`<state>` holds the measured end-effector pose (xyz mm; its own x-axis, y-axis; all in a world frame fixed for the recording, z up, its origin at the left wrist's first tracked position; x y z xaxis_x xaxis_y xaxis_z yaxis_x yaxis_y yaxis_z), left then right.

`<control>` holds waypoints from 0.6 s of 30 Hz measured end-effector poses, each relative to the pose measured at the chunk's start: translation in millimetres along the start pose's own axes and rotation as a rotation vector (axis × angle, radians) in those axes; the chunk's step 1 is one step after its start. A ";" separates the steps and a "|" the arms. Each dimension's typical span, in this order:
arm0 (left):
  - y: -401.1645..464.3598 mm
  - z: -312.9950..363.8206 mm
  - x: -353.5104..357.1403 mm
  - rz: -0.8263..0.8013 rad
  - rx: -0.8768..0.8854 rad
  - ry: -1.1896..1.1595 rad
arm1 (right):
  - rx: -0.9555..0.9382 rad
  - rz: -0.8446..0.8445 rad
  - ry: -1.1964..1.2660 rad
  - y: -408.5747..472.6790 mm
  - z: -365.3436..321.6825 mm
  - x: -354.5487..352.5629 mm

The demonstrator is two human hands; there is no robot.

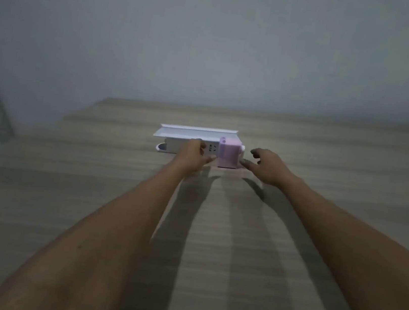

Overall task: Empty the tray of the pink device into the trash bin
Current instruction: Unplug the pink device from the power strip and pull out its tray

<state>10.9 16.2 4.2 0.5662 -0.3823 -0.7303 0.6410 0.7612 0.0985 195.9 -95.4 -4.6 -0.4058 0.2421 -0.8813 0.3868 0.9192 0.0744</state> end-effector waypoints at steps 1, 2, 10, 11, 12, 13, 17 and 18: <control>4.1 -1.3 5.5 -0.023 -0.008 -0.059 | -0.002 0.004 0.051 4.2 1.7 3.4; 8.2 -2.9 10.0 -0.040 -0.019 -0.117 | 0.005 0.006 0.089 6.7 2.7 4.3; 35.6 -19.0 40.1 -0.117 -0.033 -0.348 | -0.042 0.010 0.421 34.4 19.8 29.8; 37.5 -20.4 41.5 -0.120 -0.024 -0.370 | -0.050 0.020 0.466 37.1 21.1 32.0; 37.6 -20.7 42.1 -0.122 -0.017 -0.385 | -0.053 0.032 0.505 37.7 20.9 33.1; 38.9 -21.7 42.4 -0.118 -0.011 -0.395 | -0.052 0.052 0.542 39.0 20.7 34.5; 41.2 -19.3 41.4 -0.073 -0.015 -0.398 | -0.039 0.109 0.647 42.0 16.0 37.4; 40.4 -17.6 42.4 -0.073 -0.017 -0.399 | -0.036 0.106 0.654 41.5 15.5 37.5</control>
<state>51.7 40.0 -34.6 0.6781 -0.6067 -0.4149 0.6804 0.7317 0.0421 209.6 -53.0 -41.8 -0.7904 0.4604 -0.4042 0.4292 0.8869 0.1708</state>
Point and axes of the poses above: each hand's wrist, its own y-axis towards the middle knuckle, its own x-axis out of the palm, z = x × y, the point moved 2 cm from there along y, towards the middle knuckle, and after that the axes turned 9 degrees about -z, right-handed, at the moved point
